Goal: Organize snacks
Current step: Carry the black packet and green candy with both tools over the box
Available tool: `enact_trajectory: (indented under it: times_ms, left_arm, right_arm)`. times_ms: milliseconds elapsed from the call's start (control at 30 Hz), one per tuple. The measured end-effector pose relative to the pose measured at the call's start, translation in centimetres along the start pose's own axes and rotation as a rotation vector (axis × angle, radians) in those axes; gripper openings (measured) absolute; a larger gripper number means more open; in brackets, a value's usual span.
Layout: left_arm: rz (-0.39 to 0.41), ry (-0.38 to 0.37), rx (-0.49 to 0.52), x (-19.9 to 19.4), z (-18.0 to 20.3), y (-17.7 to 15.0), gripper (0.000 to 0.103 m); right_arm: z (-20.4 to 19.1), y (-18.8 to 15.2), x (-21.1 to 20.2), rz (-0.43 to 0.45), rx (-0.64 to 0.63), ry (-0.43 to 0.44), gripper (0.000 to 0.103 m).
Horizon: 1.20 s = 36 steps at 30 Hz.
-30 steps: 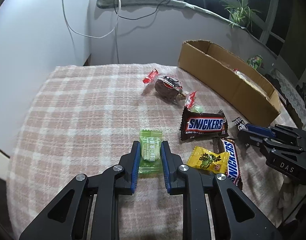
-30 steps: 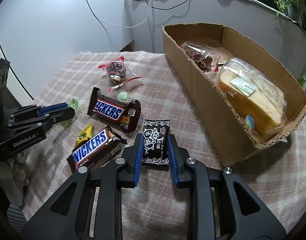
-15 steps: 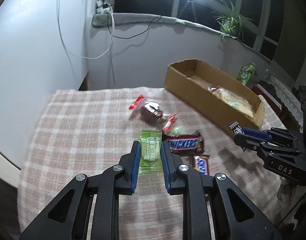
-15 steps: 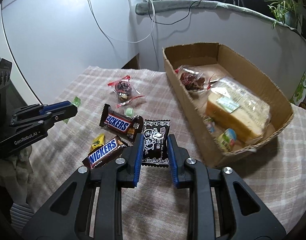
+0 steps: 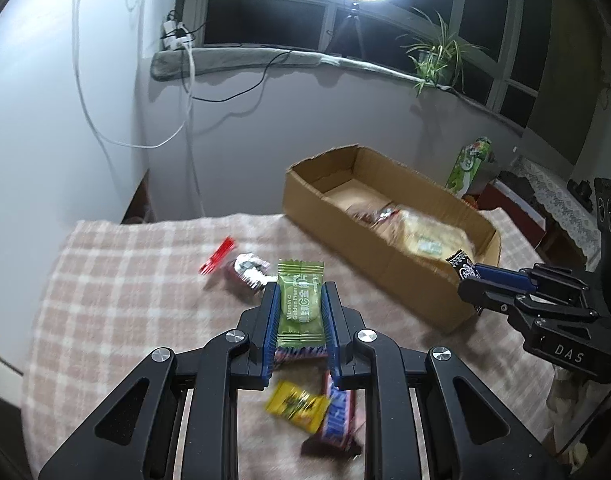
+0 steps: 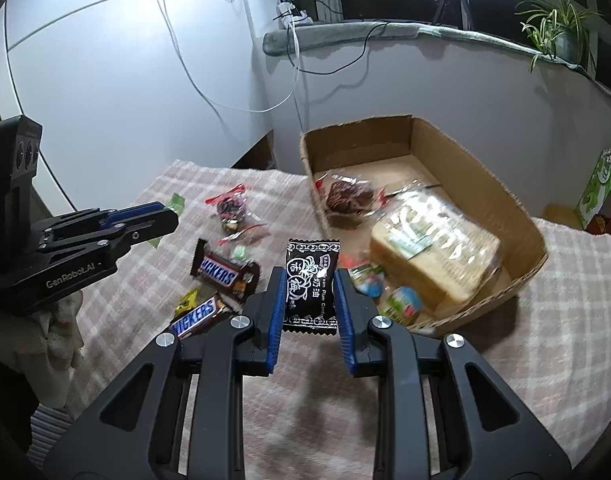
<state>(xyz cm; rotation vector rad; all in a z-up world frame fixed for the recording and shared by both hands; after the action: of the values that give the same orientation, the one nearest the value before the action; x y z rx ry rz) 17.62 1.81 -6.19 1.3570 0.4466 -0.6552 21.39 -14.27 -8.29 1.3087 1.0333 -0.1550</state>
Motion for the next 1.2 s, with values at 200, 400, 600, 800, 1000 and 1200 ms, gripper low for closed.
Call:
enact_trajectory:
  times_ms: [200, 400, 600, 800, 1000, 1200]
  left_arm:
    - [0.002, -0.041, 0.006, 1.6, 1.7, 1.6, 0.019]
    - [-0.001, -0.061, 0.019, 3.5, 3.1, 3.2, 0.019]
    - [-0.011, -0.048, 0.034, 5.6, 3.7, 4.8, 0.019]
    - [-0.023, -0.043, 0.033, 7.8, 4.0, 6.5, 0.019]
    - [-0.043, -0.039, 0.046, 10.0, 4.6, 7.6, 0.019]
    - [-0.062, -0.031, 0.057, 11.6, 5.0, 7.9, 0.019]
  right_arm:
    - [2.0, 1.1, -0.4, 0.021, 0.023, -0.009, 0.025]
    - [4.4, 2.4, -0.2, 0.030, 0.043, -0.036, 0.025]
    - [7.3, 3.5, 0.5, 0.036, 0.070, -0.078, 0.025]
    - [9.7, 4.5, 1.8, 0.023, 0.097, -0.090, 0.025]
    - [11.2, 4.8, 3.0, 0.008, 0.108, -0.100, 0.025]
    - [12.1, 4.8, 3.8, -0.005, 0.114, -0.106, 0.025]
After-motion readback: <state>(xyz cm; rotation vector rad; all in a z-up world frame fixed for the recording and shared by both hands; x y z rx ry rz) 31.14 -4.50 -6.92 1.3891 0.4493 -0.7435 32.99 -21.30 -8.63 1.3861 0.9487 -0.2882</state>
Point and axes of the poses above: each gripper's, at about its wrist camera, not at the fingertips, and x roughly the way its jaws point, z to its right, y to its top, the point moved 2 cm from there along x, roughly the way its jaws point, and after that the axes turned 2 degrees about -x, right-handed, at the moved point
